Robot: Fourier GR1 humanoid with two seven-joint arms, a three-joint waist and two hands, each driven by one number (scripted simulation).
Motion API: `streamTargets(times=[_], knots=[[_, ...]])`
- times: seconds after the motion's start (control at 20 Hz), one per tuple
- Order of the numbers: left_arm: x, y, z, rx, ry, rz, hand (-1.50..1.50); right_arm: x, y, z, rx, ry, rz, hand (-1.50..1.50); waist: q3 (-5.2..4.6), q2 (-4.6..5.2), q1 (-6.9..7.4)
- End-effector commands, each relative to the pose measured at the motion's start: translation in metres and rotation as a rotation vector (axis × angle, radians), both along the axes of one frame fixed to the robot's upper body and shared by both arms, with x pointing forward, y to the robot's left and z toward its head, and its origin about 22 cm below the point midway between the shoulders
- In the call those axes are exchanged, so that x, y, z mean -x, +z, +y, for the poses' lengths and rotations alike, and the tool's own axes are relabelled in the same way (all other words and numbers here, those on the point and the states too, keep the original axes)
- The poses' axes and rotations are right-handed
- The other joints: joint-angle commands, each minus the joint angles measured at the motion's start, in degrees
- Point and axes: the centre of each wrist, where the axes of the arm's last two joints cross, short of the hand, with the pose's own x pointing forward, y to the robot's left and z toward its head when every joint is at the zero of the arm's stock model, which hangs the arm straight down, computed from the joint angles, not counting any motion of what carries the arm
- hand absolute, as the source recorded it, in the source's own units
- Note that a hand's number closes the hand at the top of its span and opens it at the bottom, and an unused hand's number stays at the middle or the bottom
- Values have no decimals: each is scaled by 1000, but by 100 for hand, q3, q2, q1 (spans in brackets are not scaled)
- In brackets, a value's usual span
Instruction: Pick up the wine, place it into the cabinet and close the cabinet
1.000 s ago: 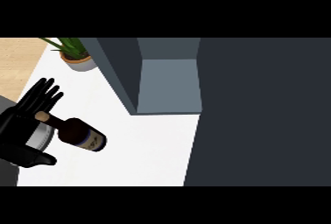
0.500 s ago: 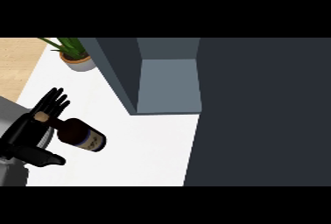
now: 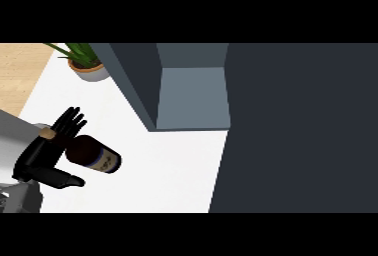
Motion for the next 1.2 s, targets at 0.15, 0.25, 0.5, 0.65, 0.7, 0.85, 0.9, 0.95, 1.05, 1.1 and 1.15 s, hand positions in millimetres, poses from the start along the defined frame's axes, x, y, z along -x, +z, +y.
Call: streamTargets(times=[0.15, 0.25, 0.5, 0.65, 0.7, 0.85, 0.9, 0.95, 1.05, 1.1, 1.15], knots=[[-3, -31, 8, 60, -26, 70, -150, 39, 19, -15, -46, -6, -87, -150, -3, 5, -74], [-3, -34, 9, 89, -38, 92, -150, 29, 14, -8, -44, -28, -82, -150, 0, 5, -4], [2, -56, -19, 104, -105, 106, -150, 47, 20, -15, -40, -12, -92, -150, -2, -18, -52], [-17, -48, -8, 112, -103, 102, -150, 41, 14, -15, -32, -17, -85, -150, -1, 10, -59], [10, -59, -6, 128, -106, 123, -150, 44, 14, -9, -56, -32, -70, -150, 2, -20, 20], [-11, -58, -27, 98, -105, 90, -150, 43, 14, -16, -16, -14, -82, -150, 4, -2, -9], [3, -68, -22, 139, -110, 88, -150, 38, 17, -13, -17, -25, -92, -150, -3, -1, 7], [-8, -54, -21, 123, -90, 78, -150, 52, 19, -18, -22, -22, -81, -150, 4, -31, -10], [-4, -63, -13, 137, -74, 77, -150, 36, 12, -10, -11, -28, -77, -150, -1, 7, 12], [-10, -59, -20, 167, -68, 65, -150, 46, 17, -19, -21, -17, -88, -150, 1, -6, -15], [-7, -67, -23, 178, -52, 57, -150, 49, 17, -18, -36, -2, -88, -150, -3, -2, -61]])
